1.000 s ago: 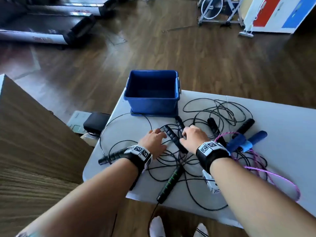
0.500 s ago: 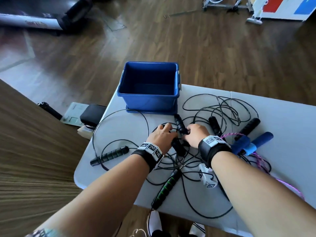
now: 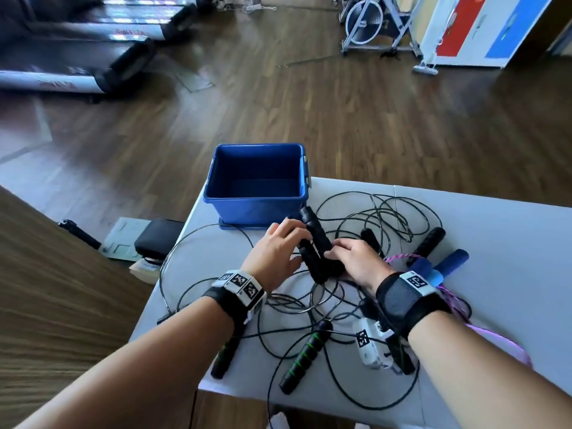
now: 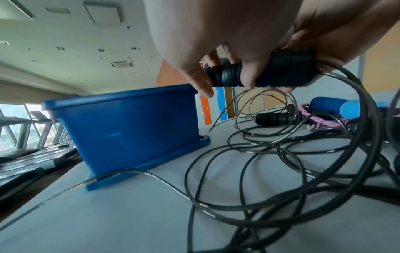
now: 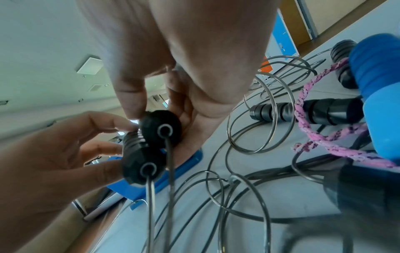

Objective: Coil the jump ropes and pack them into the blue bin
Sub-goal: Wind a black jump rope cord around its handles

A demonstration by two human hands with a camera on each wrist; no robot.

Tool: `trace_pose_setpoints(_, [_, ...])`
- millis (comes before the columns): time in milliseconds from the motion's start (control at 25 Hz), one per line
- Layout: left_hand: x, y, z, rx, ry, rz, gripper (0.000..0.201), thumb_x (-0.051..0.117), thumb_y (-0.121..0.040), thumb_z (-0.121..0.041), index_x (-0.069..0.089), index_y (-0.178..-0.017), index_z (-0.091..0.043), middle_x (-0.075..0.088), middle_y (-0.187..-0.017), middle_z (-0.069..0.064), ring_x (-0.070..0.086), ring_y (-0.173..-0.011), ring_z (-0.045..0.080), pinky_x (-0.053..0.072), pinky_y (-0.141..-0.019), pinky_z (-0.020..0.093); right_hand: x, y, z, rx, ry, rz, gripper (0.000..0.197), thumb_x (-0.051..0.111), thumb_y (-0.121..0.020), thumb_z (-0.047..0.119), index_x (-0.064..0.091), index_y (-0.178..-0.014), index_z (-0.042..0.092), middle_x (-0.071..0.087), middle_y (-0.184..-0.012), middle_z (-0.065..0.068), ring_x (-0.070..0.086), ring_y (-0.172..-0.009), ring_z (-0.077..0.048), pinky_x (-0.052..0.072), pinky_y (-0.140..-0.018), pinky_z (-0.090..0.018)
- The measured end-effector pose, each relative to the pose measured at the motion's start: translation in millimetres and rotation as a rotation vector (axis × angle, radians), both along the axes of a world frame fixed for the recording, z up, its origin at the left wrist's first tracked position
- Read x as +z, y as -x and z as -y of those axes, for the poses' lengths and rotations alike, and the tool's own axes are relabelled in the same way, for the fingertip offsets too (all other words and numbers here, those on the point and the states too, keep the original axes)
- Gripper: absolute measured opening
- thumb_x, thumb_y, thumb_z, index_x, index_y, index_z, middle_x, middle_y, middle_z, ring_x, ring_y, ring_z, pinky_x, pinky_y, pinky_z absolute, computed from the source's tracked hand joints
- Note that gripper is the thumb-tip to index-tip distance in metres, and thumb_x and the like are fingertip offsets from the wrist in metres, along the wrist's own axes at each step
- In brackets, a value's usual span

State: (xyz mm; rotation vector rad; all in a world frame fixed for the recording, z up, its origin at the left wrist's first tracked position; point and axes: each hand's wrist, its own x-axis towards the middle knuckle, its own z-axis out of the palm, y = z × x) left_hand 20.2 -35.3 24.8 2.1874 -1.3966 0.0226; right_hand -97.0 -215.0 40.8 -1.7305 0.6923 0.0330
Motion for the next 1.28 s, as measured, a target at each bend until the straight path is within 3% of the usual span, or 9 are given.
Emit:
trace_pose_setpoints(120, [21,1,4,-0.042,0.049,0.04,0.048,0.076,-0.08,-0.018,0.06,-0.125,-0.019,0.052,-0.132,-0.002,0.053,-0.104,0.026,0.05,-0.091,0.04,15,8,-12,-0.002,-0.242,0.037,0.014,0.07,-0.091,0.019,0.074,-0.102,0.011,0.074,-0.095,-0.019,0.072,-0.086,-0.04,0.061,-0.077,-0.054])
trace_pose_setpoints(280, [46,4,7,-0.01,0.029,0.237,0.048,0.073,-0.08,-0.04,0.062,-0.125,-0.026,0.056,-0.126,-0.003,0.052,-0.108,0.024,0.054,-0.083,0.042,44,15,-20,0.078,-0.238,0.038,0.036,0.076,-0.087,0.019,0.061,-0.11,-0.005,0.066,-0.085,-0.021,0.067,-0.065,-0.033,0.057,-0.057,-0.039])
trace_pose_setpoints(560, [89,0,18,-0.236,-0.055,0.6,0.077,0.068,-0.078,-0.065,0.05,-0.145,-0.031,0.044,-0.154,-0.001,0.039,-0.143,0.026,0.028,-0.119,0.051,101,23,-2,0.313,0.076,-0.048,0.016,0.076,-0.085,0.017,0.066,-0.095,0.009,0.07,-0.071,-0.011,0.066,-0.057,-0.022,0.053,-0.054,-0.028])
trace_pose_setpoints(680, [98,6,30,-0.323,-0.081,0.607,0.075,0.065,-0.081,-0.063,0.052,-0.143,-0.024,0.059,-0.133,0.0,0.053,-0.128,0.024,0.029,-0.118,0.054,113,25,11,0.38,0.012,-0.04,0.031,0.075,-0.075,0.015,0.066,-0.099,-0.003,0.067,-0.083,-0.034,0.063,-0.071,-0.036,0.05,-0.07,-0.047])
trace_pose_setpoints(840, [111,20,46,-0.214,-0.058,0.587,0.069,0.062,-0.082,-0.069,0.058,-0.132,-0.022,0.061,-0.103,-0.001,0.061,-0.096,0.026,0.04,-0.106,0.051,130,37,41,0.374,-0.018,0.03,0.031,0.079,-0.08,0.008,0.065,-0.106,0.0,0.067,-0.084,-0.018,0.064,-0.071,-0.034,0.056,-0.065,-0.044])
trace_pose_setpoints(920, [119,27,51,-0.133,-0.046,0.583,0.068,0.058,-0.081,-0.071,0.06,-0.128,-0.021,0.061,-0.1,-0.001,0.062,-0.091,0.027,0.046,-0.091,0.047,140,46,51,0.349,0.097,0.117,0.041,0.082,-0.081,0.011,0.065,-0.119,0.01,0.07,-0.091,-0.008,0.068,-0.074,-0.025,0.058,-0.072,-0.044])
trace_pose_setpoints(1040, [129,36,60,-0.068,-0.048,0.599,0.069,0.049,-0.079,-0.071,0.064,-0.121,-0.019,0.064,-0.094,0.0,0.064,-0.082,0.028,0.048,-0.075,0.044,153,61,55,0.431,0.594,0.107,0.057,0.089,-0.068,0.041,0.063,-0.118,0.031,0.071,-0.098,0.011,0.067,-0.089,-0.007,0.054,-0.081,-0.028])
trace_pose_setpoints(1160, [137,47,69,-0.038,-0.061,0.613,0.067,0.054,-0.076,-0.071,0.065,-0.117,-0.02,0.065,-0.09,-0.001,0.066,-0.079,0.027,0.05,-0.069,0.039,163,65,53,0.474,0.865,0.1,0.046,0.079,-0.068,0.04,0.06,-0.106,0.022,0.064,-0.098,0.004,0.064,-0.09,-0.018,0.053,-0.078,-0.032])
trace_pose_setpoints(1280, [143,52,75,-0.028,-0.043,0.578,0.073,0.056,-0.071,-0.068,0.064,-0.122,-0.018,0.068,-0.093,0.0,0.068,-0.081,0.028,0.055,-0.07,0.037,165,63,49,0.495,0.994,0.081,0.049,0.073,-0.072,0.035,0.053,-0.113,0.016,0.058,-0.106,-0.003,0.062,-0.093,-0.026,0.051,-0.081,-0.035])
